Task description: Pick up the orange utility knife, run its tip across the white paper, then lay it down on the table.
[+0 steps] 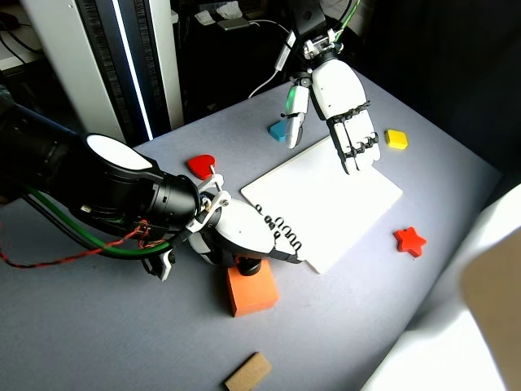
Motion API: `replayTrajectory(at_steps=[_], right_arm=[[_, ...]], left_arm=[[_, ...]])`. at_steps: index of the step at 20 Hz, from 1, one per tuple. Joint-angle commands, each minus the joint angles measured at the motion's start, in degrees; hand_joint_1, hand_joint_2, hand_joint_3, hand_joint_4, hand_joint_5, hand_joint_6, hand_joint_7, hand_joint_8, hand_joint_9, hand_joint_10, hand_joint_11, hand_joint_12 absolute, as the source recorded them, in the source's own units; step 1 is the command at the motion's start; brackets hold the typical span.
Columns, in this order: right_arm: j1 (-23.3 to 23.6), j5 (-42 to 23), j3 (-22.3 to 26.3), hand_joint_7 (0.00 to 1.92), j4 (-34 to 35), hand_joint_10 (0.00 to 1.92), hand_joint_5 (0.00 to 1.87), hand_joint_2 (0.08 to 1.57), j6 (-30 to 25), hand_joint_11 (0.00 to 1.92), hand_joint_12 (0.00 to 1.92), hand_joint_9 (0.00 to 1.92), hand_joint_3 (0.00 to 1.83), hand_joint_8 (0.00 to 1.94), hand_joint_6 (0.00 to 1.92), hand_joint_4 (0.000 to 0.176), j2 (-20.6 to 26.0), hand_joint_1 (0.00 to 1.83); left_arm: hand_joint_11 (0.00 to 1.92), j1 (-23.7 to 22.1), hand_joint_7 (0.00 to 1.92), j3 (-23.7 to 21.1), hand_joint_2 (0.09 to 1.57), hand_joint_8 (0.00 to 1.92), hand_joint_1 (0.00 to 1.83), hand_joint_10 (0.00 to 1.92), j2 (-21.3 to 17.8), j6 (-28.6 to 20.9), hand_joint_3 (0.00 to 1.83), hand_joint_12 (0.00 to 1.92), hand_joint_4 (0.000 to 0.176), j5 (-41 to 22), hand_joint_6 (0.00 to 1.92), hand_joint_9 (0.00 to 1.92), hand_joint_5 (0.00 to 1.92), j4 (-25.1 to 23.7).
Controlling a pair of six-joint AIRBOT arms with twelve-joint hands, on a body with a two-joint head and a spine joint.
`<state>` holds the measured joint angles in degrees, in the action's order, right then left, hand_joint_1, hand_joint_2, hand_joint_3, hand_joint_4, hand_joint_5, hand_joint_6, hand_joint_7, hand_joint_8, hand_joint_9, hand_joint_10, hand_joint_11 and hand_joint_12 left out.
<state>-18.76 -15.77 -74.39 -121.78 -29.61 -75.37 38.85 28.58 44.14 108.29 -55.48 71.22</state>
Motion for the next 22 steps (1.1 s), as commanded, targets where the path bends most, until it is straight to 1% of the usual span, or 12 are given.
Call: replayTrajectory(at_steps=[1,8,10,11,12,13,14,15,17,18,19,22], right_arm=[[-0.28,2.75,-0.01,0.00,0.94,0.00,0.00,1.05,0.29,0.00,0.00,0.00,0.01,0.00,0.00,0.000,-0.22,1.12],[-0.57,4.44,0.15,0.03,0.96,0.00,0.04,1.28,0.30,0.01,0.02,0.02,0.05,0.00,0.01,0.000,-0.77,1.09],[-0.48,4.66,0.14,0.21,0.97,0.02,0.20,1.37,0.29,0.00,0.51,0.19,0.01,0.02,0.02,0.000,-0.77,1.06],[-0.48,4.66,0.14,0.21,0.97,0.02,0.20,1.37,0.30,0.00,0.51,0.19,0.01,0.02,0.02,0.000,-0.77,1.06],[-0.42,4.66,0.15,0.54,0.97,0.44,0.49,1.39,0.32,0.00,1.37,0.46,0.00,1.27,1.44,0.000,-0.77,1.04],[-0.34,4.67,0.15,0.58,0.97,1.25,0.50,1.38,0.33,0.20,1.76,0.46,0.00,1.61,1.63,0.006,-0.77,1.05],[-0.27,4.73,0.17,0.62,0.97,1.75,0.54,1.36,0.34,0.40,1.89,0.52,0.00,1.72,1.57,0.000,-0.76,1.08],[-0.14,4.77,0.26,0.98,0.97,1.89,0.87,1.30,0.34,0.85,1.91,0.97,0.00,1.90,1.85,0.000,-0.74,1.30],[0.07,4.91,0.60,1.52,0.98,1.92,1.37,1.25,0.33,1.54,1.92,1.56,0.00,1.94,1.92,0.000,-0.49,1.59],[0.15,4.95,0.73,1.52,0.98,1.92,1.37,1.25,0.33,1.54,1.92,1.56,0.00,1.94,1.92,0.000,-0.39,1.59],[0.36,5.11,1.10,1.63,1.01,1.92,1.47,1.29,0.29,1.76,1.92,1.71,0.00,1.94,1.92,0.081,-0.14,1.51],[0.96,5.81,1.95,1.65,2.35,1.92,1.46,1.31,0.23,1.77,1.92,1.73,0.00,1.94,1.92,0.098,0.20,1.44]], left_arm=[[0.00,-0.09,0.00,0.31,1.20,0.00,0.00,0.00,-0.02,-0.16,0.00,0.00,0.000,-3.87,0.00,0.00,0.00,-3.25],[0.00,-0.09,0.00,0.40,1.20,0.00,0.00,0.00,0.20,-0.16,0.00,0.00,0.000,-3.87,0.00,0.00,0.00,-3.37],[0.00,-0.09,0.00,0.40,1.21,0.00,0.00,0.00,0.20,-0.16,0.00,0.00,0.000,-3.87,0.00,0.00,0.00,-3.37],[0.00,-0.10,0.00,0.38,1.21,0.00,0.00,0.00,0.20,-0.16,0.00,0.00,0.000,-3.87,0.00,0.00,0.00,-3.37],[0.00,-0.11,0.00,0.34,1.20,0.00,0.00,0.00,0.20,-0.21,0.00,0.00,0.000,-3.87,0.00,0.00,0.00,-3.37],[0.01,-0.11,0.00,0.32,1.20,0.00,0.00,0.00,0.20,-0.37,0.00,0.00,0.000,-3.87,0.00,0.00,0.00,-3.37],[0.01,-0.11,0.00,0.29,1.20,0.00,0.00,0.00,0.20,-0.37,0.00,0.01,0.000,-3.87,0.00,0.00,0.00,-3.37],[0.01,-0.11,0.00,0.25,1.20,0.00,0.00,0.00,0.20,-0.37,0.00,0.01,0.000,-3.87,0.00,0.00,0.00,-3.37],[0.01,-0.11,0.00,0.24,1.20,0.00,0.00,0.00,0.20,-0.37,0.00,0.00,0.000,-3.87,0.00,0.00,0.00,-3.37],[0.01,-0.11,0.00,0.25,1.20,0.00,0.00,0.00,0.20,-0.37,0.00,0.00,0.000,-3.87,0.00,0.00,0.00,-3.37],[0.02,-0.11,0.00,0.30,1.20,0.00,0.00,0.00,0.20,-0.37,0.00,0.01,0.000,-3.87,0.00,0.00,0.00,-3.37],[0.02,-0.11,0.00,0.49,1.20,0.00,0.00,0.00,0.20,-0.37,0.00,0.01,0.000,-3.87,0.00,0.00,0.00,-3.37]])
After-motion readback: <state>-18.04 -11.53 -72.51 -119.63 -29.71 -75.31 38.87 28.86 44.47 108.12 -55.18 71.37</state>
